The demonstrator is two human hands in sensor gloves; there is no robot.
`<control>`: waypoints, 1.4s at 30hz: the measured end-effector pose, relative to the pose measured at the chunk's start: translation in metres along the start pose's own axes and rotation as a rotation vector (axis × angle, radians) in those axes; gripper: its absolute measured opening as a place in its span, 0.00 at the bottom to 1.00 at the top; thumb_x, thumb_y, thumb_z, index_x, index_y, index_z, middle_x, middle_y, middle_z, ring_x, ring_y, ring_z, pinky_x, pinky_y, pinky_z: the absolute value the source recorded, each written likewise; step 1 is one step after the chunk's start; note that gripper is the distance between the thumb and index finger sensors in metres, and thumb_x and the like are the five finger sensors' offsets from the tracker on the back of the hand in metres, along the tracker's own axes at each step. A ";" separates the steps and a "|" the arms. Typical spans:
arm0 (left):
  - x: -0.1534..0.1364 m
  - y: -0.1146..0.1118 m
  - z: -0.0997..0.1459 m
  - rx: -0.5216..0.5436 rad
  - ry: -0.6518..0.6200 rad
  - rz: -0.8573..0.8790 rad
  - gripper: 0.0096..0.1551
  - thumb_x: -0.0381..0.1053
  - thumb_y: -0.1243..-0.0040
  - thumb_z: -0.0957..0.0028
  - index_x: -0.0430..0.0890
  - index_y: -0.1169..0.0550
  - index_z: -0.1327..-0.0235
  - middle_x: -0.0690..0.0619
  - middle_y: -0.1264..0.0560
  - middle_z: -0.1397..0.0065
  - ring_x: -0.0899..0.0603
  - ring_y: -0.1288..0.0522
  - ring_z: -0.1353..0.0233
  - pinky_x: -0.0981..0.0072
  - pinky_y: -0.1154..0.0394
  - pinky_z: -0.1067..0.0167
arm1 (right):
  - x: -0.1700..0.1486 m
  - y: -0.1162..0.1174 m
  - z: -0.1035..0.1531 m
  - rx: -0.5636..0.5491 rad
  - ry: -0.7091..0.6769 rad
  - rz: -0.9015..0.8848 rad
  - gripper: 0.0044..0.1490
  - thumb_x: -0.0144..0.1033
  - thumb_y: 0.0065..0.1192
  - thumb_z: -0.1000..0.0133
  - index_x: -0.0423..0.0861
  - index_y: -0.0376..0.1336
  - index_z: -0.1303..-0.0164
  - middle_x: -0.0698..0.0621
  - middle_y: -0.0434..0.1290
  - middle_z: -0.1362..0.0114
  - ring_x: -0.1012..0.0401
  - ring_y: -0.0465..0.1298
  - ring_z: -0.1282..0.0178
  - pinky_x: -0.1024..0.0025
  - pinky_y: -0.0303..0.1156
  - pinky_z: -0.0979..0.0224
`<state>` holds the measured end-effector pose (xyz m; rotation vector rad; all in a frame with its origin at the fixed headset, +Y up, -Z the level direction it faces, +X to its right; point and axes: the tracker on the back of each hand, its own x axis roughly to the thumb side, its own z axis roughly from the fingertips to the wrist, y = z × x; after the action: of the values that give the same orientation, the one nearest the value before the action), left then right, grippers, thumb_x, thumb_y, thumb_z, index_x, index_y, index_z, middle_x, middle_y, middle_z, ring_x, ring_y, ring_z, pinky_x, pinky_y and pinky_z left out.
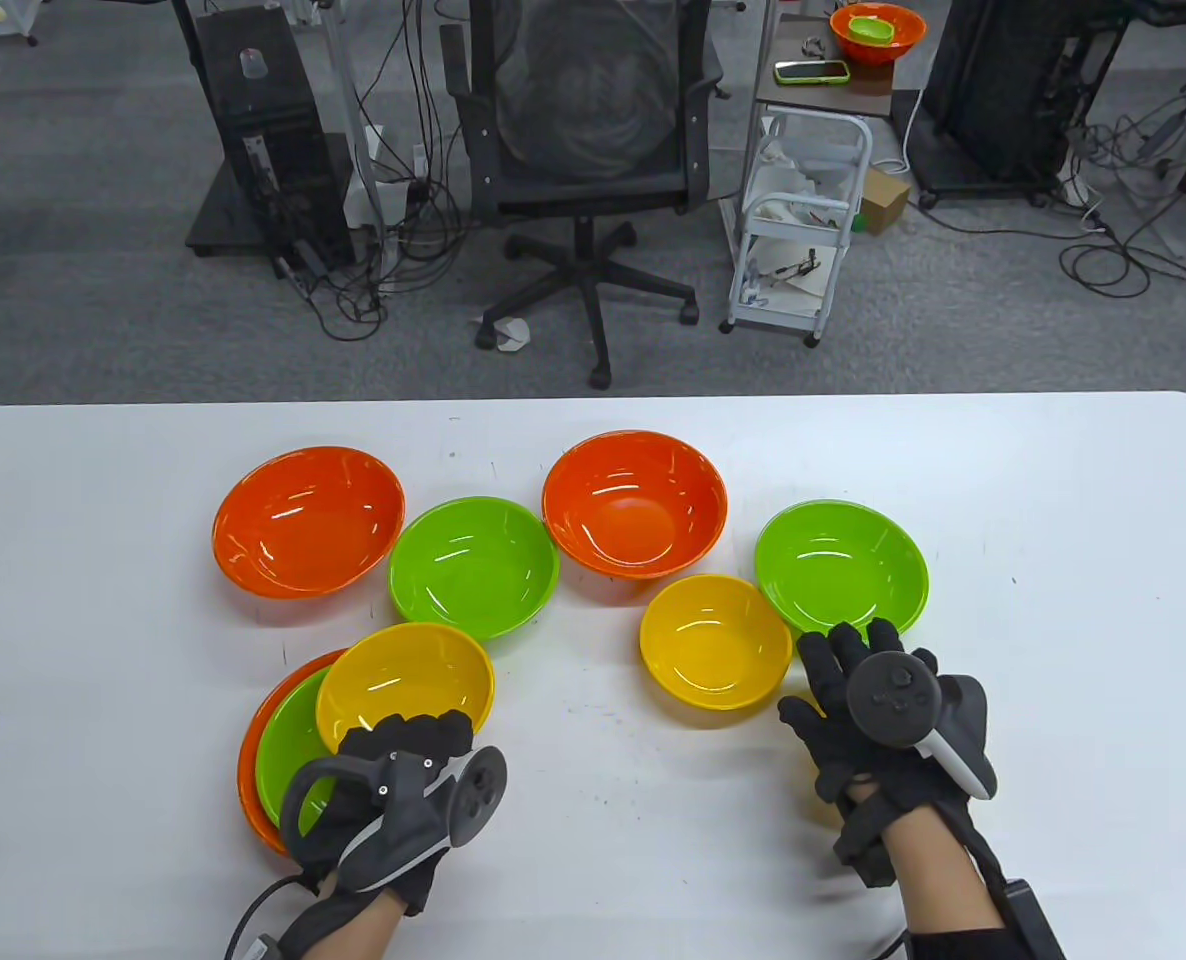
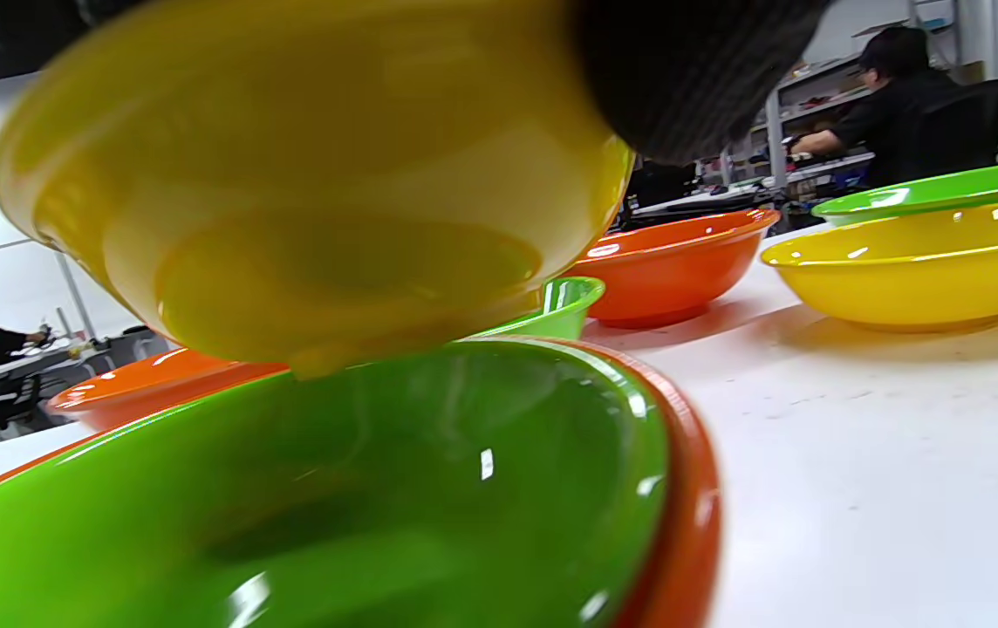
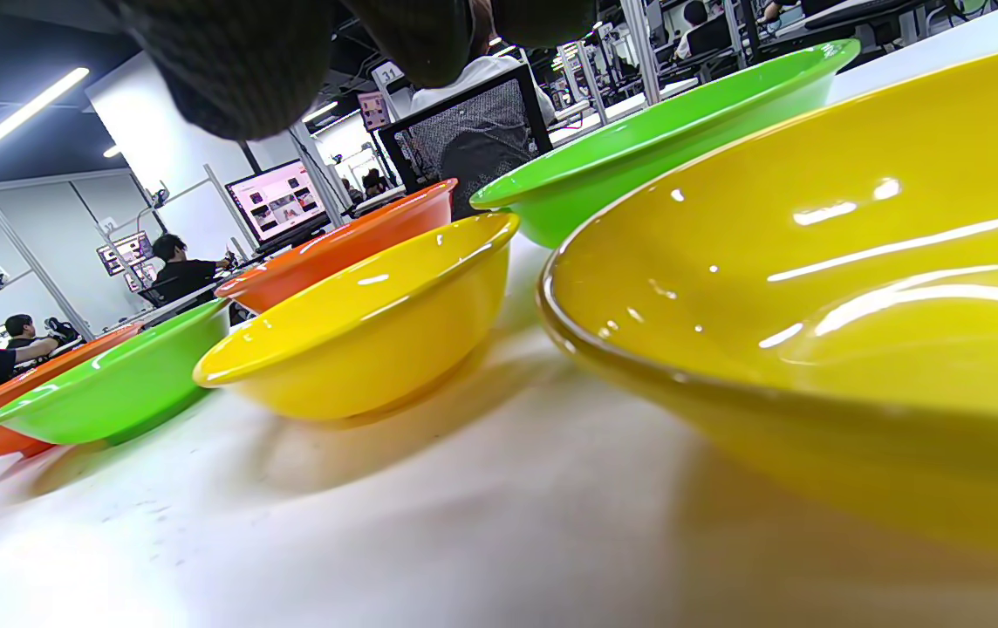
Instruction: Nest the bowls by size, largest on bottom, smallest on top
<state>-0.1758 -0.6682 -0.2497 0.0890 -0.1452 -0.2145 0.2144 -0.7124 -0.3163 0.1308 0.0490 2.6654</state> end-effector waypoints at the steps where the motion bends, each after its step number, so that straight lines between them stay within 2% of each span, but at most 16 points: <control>1: -0.004 -0.001 0.002 -0.002 0.007 -0.002 0.25 0.57 0.37 0.48 0.50 0.17 0.41 0.50 0.13 0.47 0.43 0.14 0.48 0.50 0.17 0.45 | 0.000 0.000 0.000 0.001 0.001 0.001 0.45 0.48 0.60 0.43 0.43 0.51 0.18 0.38 0.46 0.14 0.37 0.32 0.17 0.31 0.25 0.27; 8: -0.016 -0.012 0.007 -0.034 0.046 -0.008 0.25 0.58 0.37 0.48 0.50 0.17 0.41 0.50 0.13 0.48 0.43 0.14 0.49 0.51 0.17 0.46 | 0.001 0.000 0.000 0.004 0.006 0.005 0.45 0.48 0.60 0.43 0.44 0.51 0.18 0.38 0.46 0.14 0.37 0.32 0.17 0.31 0.25 0.27; 24: -0.025 -0.037 0.006 -0.146 0.086 0.049 0.25 0.58 0.37 0.48 0.50 0.16 0.41 0.51 0.13 0.49 0.44 0.13 0.50 0.51 0.16 0.48 | 0.001 0.001 0.000 0.008 0.008 0.009 0.45 0.49 0.60 0.43 0.44 0.51 0.18 0.38 0.46 0.14 0.37 0.32 0.17 0.30 0.26 0.27; 31: -0.025 -0.043 0.005 -0.215 0.068 0.099 0.29 0.60 0.44 0.46 0.50 0.20 0.35 0.50 0.15 0.42 0.42 0.15 0.43 0.47 0.18 0.42 | 0.001 0.001 0.000 0.011 0.012 0.008 0.45 0.49 0.60 0.43 0.43 0.51 0.18 0.38 0.46 0.14 0.37 0.32 0.17 0.30 0.26 0.27; 34: -0.027 -0.047 0.002 -0.277 0.054 0.138 0.30 0.61 0.46 0.46 0.51 0.23 0.32 0.50 0.17 0.38 0.41 0.16 0.39 0.44 0.20 0.38 | 0.001 0.001 0.000 0.010 0.012 0.008 0.45 0.49 0.60 0.43 0.43 0.51 0.18 0.37 0.46 0.14 0.37 0.32 0.17 0.30 0.26 0.27; 42: -0.036 -0.052 -0.003 -0.349 0.033 0.250 0.34 0.62 0.47 0.46 0.49 0.25 0.29 0.48 0.19 0.33 0.39 0.19 0.34 0.39 0.23 0.34 | 0.001 0.001 0.000 0.013 0.015 0.009 0.45 0.49 0.60 0.43 0.43 0.51 0.18 0.38 0.46 0.14 0.37 0.32 0.17 0.30 0.26 0.27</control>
<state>-0.2205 -0.7107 -0.2632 -0.2720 -0.0833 0.0133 0.2130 -0.7127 -0.3162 0.1161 0.0710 2.6751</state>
